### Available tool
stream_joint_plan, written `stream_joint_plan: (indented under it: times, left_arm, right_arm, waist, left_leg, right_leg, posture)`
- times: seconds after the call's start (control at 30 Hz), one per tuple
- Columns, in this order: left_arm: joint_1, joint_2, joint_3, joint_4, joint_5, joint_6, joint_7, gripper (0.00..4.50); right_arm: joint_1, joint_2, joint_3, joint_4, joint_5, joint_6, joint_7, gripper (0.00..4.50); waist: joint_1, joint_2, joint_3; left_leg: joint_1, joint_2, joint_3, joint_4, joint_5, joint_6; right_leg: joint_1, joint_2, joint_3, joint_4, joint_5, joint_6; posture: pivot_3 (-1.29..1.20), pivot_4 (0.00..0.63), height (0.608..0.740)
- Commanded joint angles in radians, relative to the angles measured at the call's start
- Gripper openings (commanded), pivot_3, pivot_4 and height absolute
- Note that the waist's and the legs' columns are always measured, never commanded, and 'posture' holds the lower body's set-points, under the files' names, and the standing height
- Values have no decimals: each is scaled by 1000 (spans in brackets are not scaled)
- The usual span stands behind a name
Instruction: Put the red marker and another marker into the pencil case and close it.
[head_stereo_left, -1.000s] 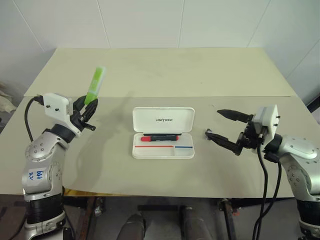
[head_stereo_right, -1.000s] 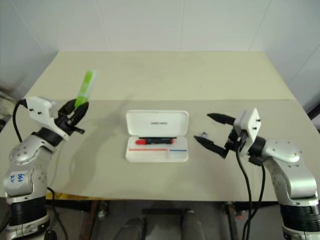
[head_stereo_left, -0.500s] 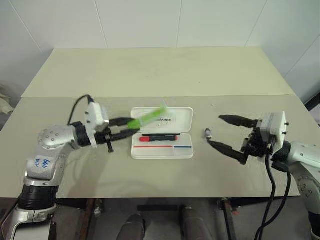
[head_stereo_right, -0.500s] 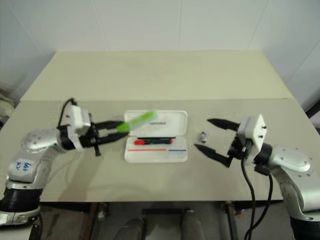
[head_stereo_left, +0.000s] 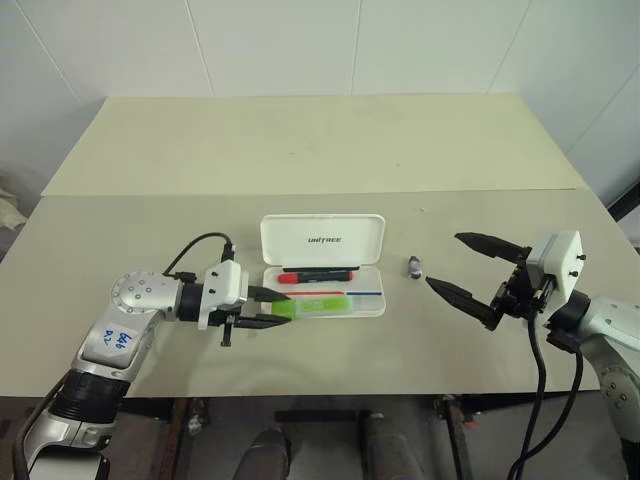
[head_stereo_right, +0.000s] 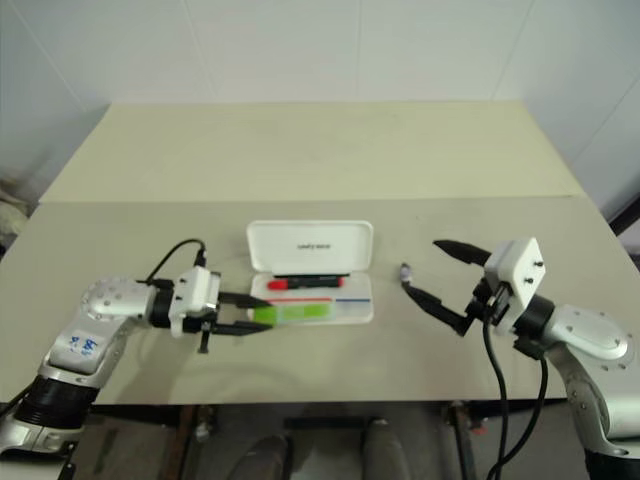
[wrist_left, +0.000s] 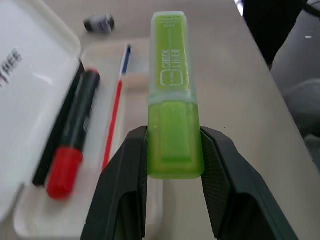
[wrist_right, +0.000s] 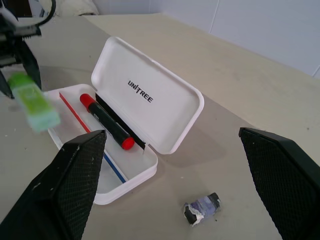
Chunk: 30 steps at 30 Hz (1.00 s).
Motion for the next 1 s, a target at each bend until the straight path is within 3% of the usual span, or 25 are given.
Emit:
stream_joint_plan:
  times: [0.03,0.37,1.0]
  left_arm:
    - [-20,0,-2,31,24,-58,-15,1113]
    - [-90,-52,-45,151,81,-143,-28,1113]
    - [-195,-62,-53,285,107,-195,-43,1113]
  right_arm:
    - [12,12,-28,-47,9,-16,-18,4500]
    - [20,37,-16,-47,2,-31,-27,4500]
    - [29,70,4,-36,-15,-63,-31,4500]
  waist:
    - [1,0,0]
    - [1,0,0]
    - [0,0,0]
  left_leg:
    - [0,0,0,0,0,0]
    - [0,0,0,0,0,0]
    - [0,0,0,0,0,0]
  right_leg:
    - [0,0,0,0,0,0]
    - [0,0,0,0,0,0]
    - [0,0,0,1,0,1]
  posture:
    - [0,150,740]
    - [0,150,740]
    - [0,150,740]
